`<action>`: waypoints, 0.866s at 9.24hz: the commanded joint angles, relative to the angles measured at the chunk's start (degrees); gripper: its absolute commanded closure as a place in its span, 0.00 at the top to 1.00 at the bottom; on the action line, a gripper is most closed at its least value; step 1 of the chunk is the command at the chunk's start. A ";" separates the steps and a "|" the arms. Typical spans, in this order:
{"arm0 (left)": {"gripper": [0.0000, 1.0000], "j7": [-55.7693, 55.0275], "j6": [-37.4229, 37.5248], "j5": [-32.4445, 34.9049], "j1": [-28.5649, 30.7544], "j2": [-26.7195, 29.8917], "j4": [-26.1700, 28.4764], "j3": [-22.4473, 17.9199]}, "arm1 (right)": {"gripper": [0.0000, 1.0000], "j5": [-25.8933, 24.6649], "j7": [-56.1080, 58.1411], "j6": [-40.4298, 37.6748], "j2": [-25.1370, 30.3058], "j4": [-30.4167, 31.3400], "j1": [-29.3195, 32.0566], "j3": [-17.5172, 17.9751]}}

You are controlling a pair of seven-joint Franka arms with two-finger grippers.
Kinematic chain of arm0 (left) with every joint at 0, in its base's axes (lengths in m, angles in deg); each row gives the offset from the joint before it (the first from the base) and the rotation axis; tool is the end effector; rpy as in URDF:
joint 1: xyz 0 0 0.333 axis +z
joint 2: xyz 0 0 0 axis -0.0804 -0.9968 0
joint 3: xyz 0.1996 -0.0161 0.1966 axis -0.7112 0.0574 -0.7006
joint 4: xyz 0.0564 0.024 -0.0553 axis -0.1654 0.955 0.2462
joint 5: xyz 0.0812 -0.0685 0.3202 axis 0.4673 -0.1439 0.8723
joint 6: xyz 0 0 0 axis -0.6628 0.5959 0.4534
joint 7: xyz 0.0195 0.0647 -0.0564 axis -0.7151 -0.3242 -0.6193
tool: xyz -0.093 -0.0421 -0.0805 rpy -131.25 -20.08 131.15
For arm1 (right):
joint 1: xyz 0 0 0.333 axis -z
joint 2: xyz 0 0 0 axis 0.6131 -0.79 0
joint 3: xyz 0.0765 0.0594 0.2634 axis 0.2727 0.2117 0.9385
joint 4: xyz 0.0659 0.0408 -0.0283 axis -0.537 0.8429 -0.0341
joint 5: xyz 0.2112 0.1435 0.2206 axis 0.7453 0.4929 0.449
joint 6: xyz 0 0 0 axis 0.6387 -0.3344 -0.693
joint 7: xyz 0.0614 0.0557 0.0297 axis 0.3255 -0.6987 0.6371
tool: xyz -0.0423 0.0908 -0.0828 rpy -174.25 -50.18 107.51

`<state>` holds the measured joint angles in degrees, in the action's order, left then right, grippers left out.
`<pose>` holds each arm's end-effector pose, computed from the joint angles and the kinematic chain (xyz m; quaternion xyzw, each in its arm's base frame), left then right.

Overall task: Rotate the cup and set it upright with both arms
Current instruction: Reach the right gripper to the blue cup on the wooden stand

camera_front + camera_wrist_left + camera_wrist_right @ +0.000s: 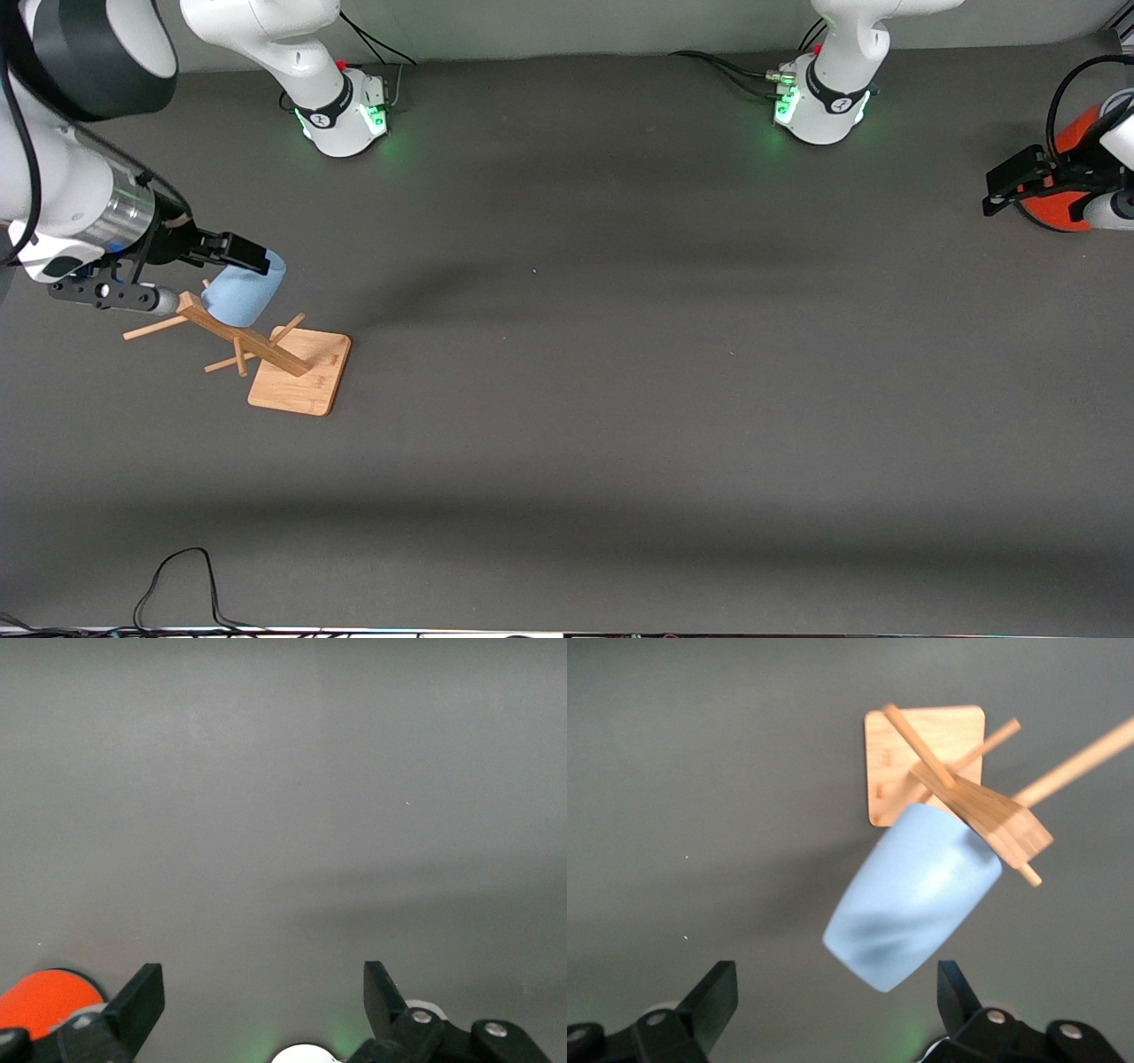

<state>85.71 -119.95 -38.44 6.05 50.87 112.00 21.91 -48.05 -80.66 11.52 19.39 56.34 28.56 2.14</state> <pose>0.4626 -0.0045 0.5751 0.9986 -0.0467 -0.0258 0.0053 0.4851 0.0601 0.4928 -0.9858 0.1399 0.0900 0.0224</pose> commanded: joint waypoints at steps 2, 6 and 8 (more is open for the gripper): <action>1.00 0.66 0.21 0.22 -0.03 0.19 0.52 -0.06 | 1.00 5.61 -10.30 0.14 0.37 3.29 0.03 -3.15; 1.00 0.66 -0.32 0.31 0.05 0.45 0.97 -0.06 | 1.00 9.58 -11.65 1.64 -2.00 4.70 0.03 -6.94; 1.00 0.66 -0.32 0.31 0.05 0.54 0.97 -0.06 | 1.00 10.82 -12.43 3.48 -4.02 4.70 -0.15 -6.94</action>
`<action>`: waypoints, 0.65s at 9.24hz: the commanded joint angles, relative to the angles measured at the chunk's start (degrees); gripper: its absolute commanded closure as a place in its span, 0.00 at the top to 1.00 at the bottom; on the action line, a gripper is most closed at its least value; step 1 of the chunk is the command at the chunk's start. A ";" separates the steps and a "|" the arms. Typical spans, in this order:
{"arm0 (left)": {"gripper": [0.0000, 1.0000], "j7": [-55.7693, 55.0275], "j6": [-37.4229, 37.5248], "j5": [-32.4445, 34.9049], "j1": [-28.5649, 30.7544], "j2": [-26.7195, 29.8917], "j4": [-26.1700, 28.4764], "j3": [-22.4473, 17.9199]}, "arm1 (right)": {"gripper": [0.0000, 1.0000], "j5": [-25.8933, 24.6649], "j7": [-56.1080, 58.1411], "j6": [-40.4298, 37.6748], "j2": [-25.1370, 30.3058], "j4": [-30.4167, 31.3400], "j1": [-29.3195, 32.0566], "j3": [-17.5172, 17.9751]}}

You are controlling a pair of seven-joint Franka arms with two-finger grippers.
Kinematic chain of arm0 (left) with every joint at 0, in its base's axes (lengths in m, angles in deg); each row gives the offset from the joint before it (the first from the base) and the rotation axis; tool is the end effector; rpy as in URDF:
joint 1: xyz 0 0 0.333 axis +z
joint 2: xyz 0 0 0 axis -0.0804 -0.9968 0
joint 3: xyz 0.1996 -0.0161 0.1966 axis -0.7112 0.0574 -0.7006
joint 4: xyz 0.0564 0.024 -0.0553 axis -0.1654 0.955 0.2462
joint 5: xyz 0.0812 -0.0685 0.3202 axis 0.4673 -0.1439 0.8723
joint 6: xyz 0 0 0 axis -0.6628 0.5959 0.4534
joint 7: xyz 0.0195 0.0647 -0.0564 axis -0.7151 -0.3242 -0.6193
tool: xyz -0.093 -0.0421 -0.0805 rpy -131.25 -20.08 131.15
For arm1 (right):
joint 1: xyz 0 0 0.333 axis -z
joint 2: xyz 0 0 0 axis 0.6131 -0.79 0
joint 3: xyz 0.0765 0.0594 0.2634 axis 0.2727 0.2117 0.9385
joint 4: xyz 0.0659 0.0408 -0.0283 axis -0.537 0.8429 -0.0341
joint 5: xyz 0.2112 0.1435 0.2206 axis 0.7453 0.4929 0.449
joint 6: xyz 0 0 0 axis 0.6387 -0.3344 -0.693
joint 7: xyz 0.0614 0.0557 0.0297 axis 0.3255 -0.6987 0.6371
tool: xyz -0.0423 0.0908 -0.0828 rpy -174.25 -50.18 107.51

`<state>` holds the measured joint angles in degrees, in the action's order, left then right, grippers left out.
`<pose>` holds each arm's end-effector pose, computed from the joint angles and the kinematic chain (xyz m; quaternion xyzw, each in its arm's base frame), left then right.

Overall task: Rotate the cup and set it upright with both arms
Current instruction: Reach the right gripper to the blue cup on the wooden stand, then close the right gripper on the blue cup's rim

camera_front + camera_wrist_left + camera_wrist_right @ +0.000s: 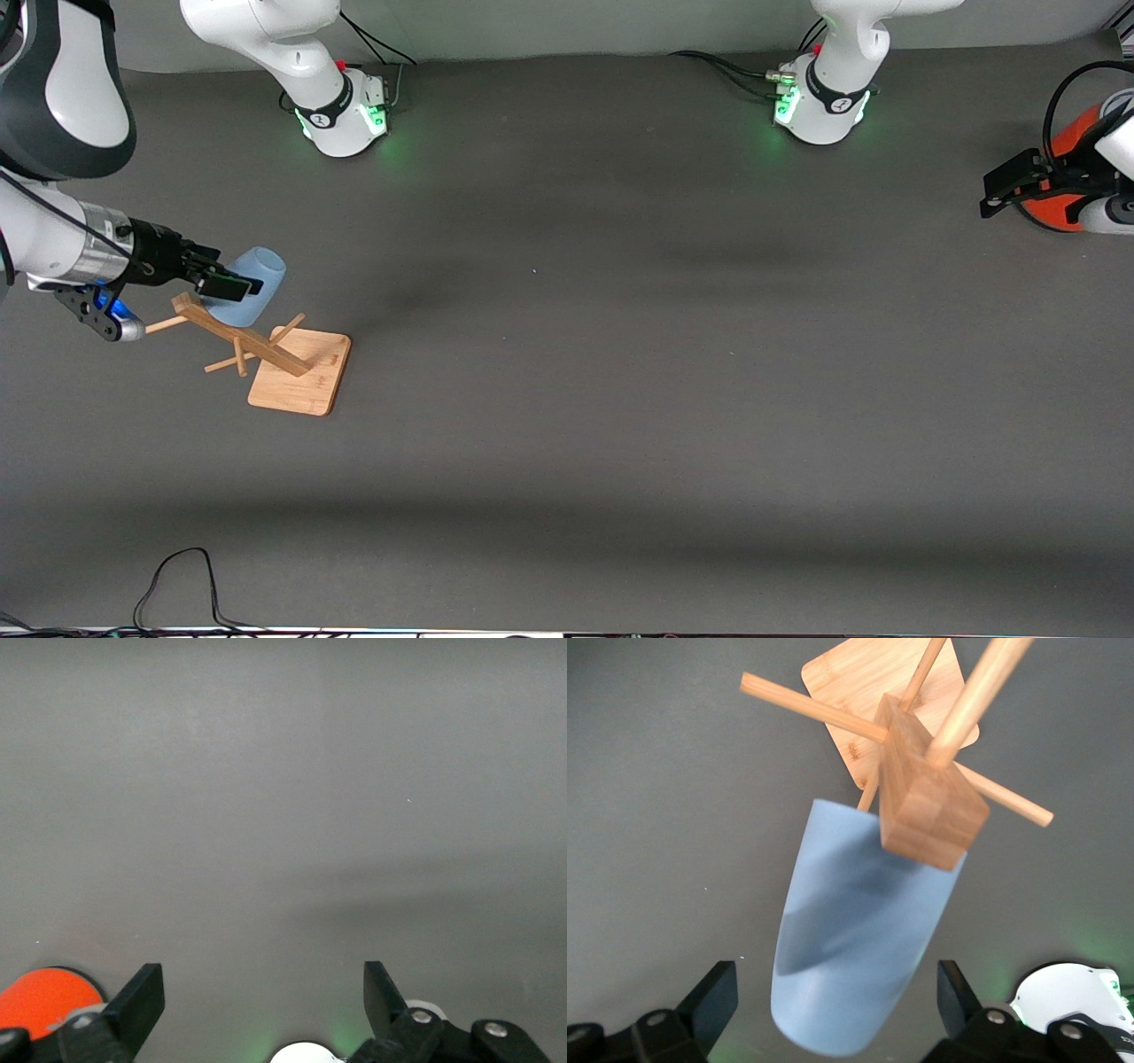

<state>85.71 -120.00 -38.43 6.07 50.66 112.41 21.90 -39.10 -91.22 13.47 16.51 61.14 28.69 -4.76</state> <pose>0.4632 -0.0042 0.5706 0.9984 -0.0464 -0.0307 0.0055 0.4896 0.0206 0.4402 -0.9371 0.3033 0.1558 0.0751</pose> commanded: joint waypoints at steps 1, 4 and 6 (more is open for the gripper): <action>1.00 0.66 -0.27 0.30 0.04 0.75 0.64 -0.05 | 0.99 2.48 -3.10 1.98 -2.02 -0.18 -0.54 0.05; 1.00 0.66 -0.01 0.30 0.04 0.93 0.64 -0.05 | 0.92 2.84 -3.47 2.60 -2.29 0.78 -0.55 0.05; 1.00 0.66 -0.01 0.30 0.04 1.01 0.64 -0.05 | 0.88 3.28 -3.47 2.78 -2.29 1.22 -0.46 -0.04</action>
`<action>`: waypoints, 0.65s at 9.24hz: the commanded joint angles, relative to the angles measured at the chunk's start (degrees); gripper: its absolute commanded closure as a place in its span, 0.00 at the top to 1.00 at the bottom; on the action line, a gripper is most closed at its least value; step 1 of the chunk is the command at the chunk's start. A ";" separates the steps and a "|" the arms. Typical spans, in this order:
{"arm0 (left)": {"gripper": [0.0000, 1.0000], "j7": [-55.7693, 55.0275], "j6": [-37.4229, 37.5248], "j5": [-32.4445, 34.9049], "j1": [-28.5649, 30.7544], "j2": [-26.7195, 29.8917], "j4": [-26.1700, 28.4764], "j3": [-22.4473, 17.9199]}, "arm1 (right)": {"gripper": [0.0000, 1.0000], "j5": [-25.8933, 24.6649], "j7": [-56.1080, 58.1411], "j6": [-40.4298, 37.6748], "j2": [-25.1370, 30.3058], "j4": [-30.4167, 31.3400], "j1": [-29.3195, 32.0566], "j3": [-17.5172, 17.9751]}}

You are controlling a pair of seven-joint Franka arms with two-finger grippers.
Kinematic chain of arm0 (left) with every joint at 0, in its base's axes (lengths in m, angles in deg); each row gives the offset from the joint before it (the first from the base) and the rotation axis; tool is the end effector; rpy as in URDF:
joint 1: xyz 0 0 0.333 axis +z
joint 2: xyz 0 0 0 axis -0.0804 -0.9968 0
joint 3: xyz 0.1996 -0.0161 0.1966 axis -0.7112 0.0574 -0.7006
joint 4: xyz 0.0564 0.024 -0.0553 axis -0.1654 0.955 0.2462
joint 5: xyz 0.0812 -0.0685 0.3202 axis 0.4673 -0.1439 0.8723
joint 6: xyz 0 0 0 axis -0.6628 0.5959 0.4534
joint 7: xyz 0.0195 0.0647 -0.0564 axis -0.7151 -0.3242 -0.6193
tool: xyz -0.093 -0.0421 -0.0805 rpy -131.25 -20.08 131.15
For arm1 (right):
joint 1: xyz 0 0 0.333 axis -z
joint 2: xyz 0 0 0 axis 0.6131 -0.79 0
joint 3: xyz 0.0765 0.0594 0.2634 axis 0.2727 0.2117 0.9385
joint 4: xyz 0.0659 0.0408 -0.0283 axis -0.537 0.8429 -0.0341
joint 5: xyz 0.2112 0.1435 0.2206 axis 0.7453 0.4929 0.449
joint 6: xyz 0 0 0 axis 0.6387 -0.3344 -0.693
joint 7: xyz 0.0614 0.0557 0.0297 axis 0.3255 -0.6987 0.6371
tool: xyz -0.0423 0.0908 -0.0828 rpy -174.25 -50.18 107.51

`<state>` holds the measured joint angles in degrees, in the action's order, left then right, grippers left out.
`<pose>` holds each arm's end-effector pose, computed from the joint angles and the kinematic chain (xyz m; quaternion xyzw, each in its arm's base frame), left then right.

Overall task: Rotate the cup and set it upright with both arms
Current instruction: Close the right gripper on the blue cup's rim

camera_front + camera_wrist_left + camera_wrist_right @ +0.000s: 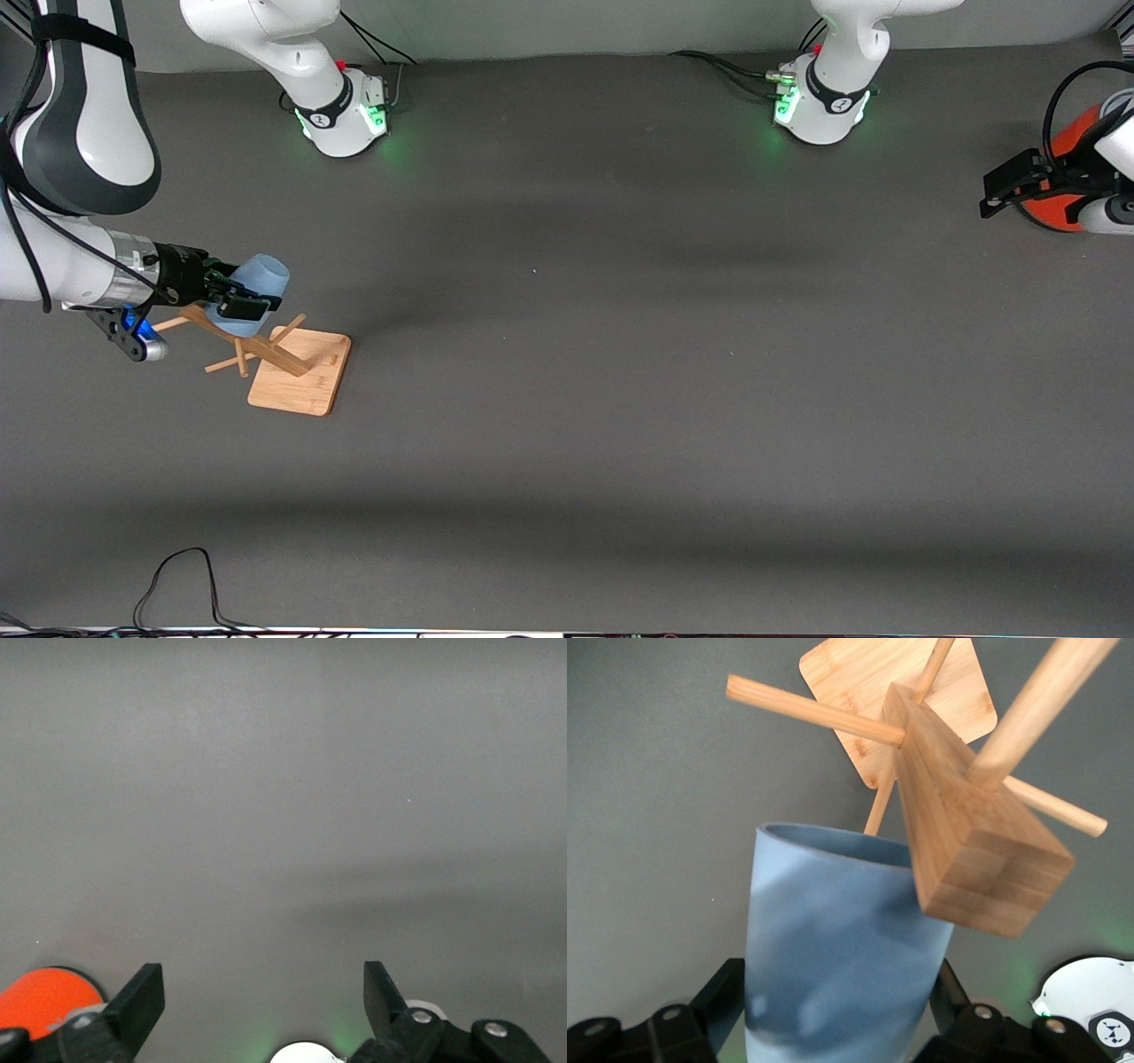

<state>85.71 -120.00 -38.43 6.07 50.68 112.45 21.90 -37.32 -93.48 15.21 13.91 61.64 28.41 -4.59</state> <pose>0.4631 -0.0042 0.5704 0.9984 -0.0464 -0.0309 0.0055 0.4970 0.0280 0.4169 -0.9267 0.3255 0.1709 0.0780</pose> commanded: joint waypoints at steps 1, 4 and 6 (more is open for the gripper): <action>1.00 0.66 0.08 0.30 0.04 0.99 0.61 -0.05 | 0.88 1.59 -1.29 0.86 0.40 0.89 -0.18 -0.20; 1.00 0.66 0.08 0.30 0.04 0.99 0.61 -0.05 | 0.73 1.94 -2.08 0.33 0.93 1.86 -0.09 -0.29; 1.00 0.58 0.08 0.30 -0.05 0.99 0.61 -0.05 | 0.48 2.12 -2.52 -0.54 0.93 1.77 0.09 -0.38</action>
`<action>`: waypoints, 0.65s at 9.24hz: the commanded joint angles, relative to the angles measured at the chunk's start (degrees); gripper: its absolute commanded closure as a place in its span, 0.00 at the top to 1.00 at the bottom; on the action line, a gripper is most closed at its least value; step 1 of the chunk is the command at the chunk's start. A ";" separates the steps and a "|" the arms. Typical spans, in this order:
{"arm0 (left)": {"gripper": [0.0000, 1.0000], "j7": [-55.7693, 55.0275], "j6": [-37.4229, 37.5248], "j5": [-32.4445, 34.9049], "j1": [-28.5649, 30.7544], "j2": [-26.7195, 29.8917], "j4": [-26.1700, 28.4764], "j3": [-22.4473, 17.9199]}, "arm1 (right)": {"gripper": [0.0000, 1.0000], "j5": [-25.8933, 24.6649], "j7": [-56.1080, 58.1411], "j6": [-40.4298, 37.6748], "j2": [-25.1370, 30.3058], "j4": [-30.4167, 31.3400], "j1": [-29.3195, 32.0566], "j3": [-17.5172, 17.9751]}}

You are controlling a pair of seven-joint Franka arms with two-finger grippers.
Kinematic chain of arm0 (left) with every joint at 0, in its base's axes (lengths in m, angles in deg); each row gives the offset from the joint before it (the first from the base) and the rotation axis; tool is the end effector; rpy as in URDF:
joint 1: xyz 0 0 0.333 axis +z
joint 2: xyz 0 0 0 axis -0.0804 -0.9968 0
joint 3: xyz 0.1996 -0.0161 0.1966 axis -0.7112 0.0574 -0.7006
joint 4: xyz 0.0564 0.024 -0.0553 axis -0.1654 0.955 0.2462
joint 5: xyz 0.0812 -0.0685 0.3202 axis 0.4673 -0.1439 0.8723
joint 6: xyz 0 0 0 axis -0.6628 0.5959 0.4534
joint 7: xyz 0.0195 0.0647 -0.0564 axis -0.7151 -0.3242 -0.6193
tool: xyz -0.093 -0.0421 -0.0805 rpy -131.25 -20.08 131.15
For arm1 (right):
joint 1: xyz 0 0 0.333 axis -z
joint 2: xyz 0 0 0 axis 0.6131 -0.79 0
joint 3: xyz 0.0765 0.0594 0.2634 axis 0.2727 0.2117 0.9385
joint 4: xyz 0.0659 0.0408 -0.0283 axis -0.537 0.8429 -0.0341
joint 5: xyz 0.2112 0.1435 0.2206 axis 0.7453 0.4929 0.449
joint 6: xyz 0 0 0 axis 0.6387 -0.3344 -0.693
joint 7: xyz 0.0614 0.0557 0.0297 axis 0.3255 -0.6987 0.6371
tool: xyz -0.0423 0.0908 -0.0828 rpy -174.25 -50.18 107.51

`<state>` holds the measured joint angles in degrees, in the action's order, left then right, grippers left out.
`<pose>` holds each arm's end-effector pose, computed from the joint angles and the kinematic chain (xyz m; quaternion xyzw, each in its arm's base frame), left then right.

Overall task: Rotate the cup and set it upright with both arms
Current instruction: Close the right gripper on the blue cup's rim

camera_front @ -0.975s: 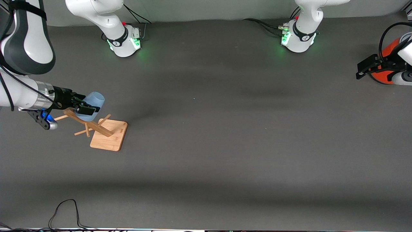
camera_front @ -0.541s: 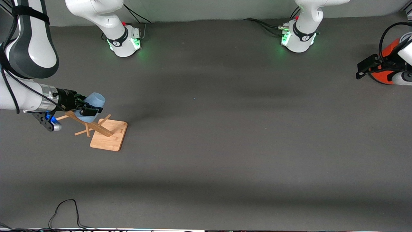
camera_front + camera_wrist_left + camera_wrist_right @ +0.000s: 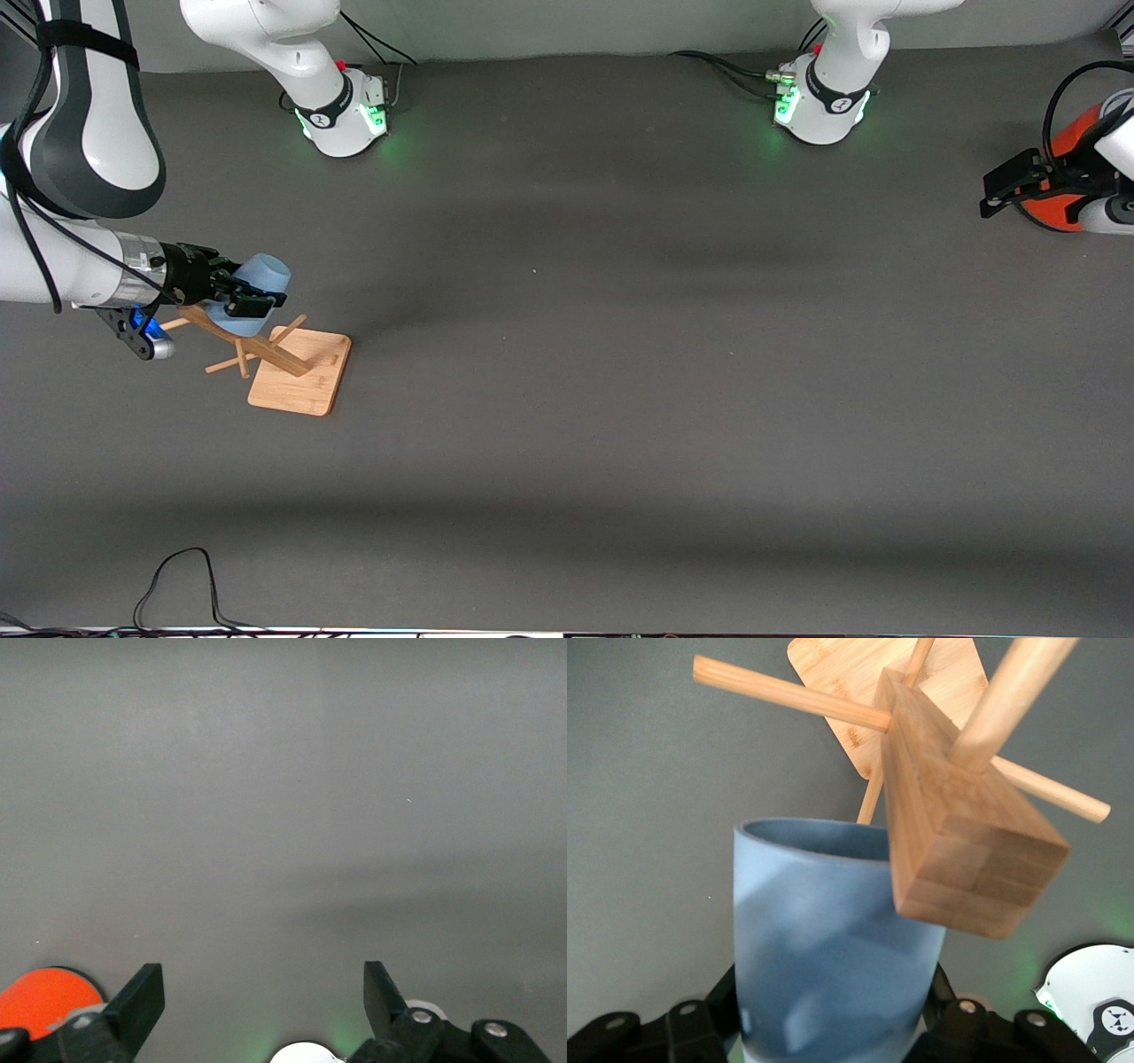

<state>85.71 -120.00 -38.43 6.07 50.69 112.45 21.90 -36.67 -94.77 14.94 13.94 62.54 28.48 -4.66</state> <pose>0.4631 -0.0042 0.5705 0.9984 -0.0464 -0.0308 0.0055 0.4936 0.0282 0.4113 -0.9198 0.3383 0.1825 0.0785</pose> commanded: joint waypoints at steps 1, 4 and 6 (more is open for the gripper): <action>1.00 0.58 0.08 0.30 -0.05 0.99 0.61 0.04 | 0.40 3.55 -1.23 -1.32 0.99 0.70 0.54 -0.92; 1.00 0.49 0.17 0.82 -0.05 0.99 0.61 0.04 | 0.40 6.29 -1.66 -5.62 1.07 -1.05 0.63 -2.86; 1.00 0.49 0.34 0.91 -0.05 0.99 0.61 0.13 | 0.40 7.26 -3.85 -7.65 1.43 -2.37 0.45 -3.13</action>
<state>85.71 -119.99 -38.27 6.07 50.69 112.45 21.93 -31.18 -96.14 9.38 14.40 61.49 29.09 -7.58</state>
